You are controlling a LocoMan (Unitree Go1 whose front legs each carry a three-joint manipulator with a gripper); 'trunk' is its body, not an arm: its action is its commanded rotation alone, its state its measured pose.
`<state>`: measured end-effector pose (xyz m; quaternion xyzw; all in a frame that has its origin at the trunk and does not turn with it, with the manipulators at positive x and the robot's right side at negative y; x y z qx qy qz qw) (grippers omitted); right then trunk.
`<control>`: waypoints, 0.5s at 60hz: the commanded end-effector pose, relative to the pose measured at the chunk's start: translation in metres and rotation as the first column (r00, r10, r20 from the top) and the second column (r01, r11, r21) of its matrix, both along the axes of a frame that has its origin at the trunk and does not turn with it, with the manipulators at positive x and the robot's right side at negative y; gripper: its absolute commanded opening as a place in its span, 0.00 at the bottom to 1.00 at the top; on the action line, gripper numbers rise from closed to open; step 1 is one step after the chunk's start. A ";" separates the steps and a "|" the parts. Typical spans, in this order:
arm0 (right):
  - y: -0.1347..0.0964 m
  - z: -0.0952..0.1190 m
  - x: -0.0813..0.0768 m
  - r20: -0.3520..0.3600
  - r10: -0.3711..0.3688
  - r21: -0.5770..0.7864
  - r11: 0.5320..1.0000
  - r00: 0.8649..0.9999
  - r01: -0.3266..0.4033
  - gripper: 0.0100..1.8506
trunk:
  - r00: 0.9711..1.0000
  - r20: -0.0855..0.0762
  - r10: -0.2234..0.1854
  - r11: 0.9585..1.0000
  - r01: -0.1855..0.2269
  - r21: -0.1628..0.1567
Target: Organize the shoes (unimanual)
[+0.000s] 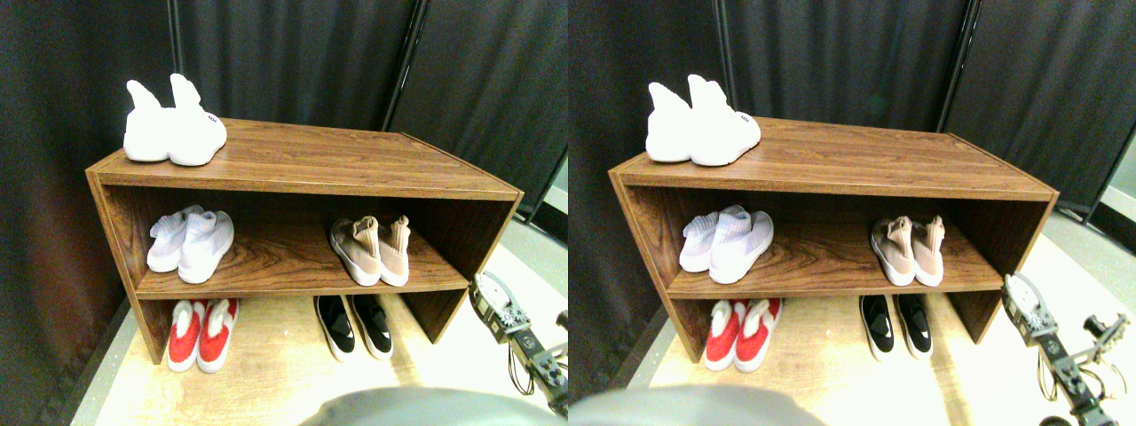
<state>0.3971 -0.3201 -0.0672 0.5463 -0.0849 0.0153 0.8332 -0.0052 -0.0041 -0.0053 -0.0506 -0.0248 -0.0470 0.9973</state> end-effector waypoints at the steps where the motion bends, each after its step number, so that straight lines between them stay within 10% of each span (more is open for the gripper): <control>1: 0.006 0.007 -0.005 0.052 0.024 -0.008 1.000 0.998 -0.024 0.03 | 0.999 -0.049 0.007 1.000 -0.007 -0.011; 30: 0.018 -0.051 -0.011 -0.067 0.057 0.098 0.994 0.996 -0.050 0.03 | 0.993 -0.121 0.011 1.000 -0.011 -0.004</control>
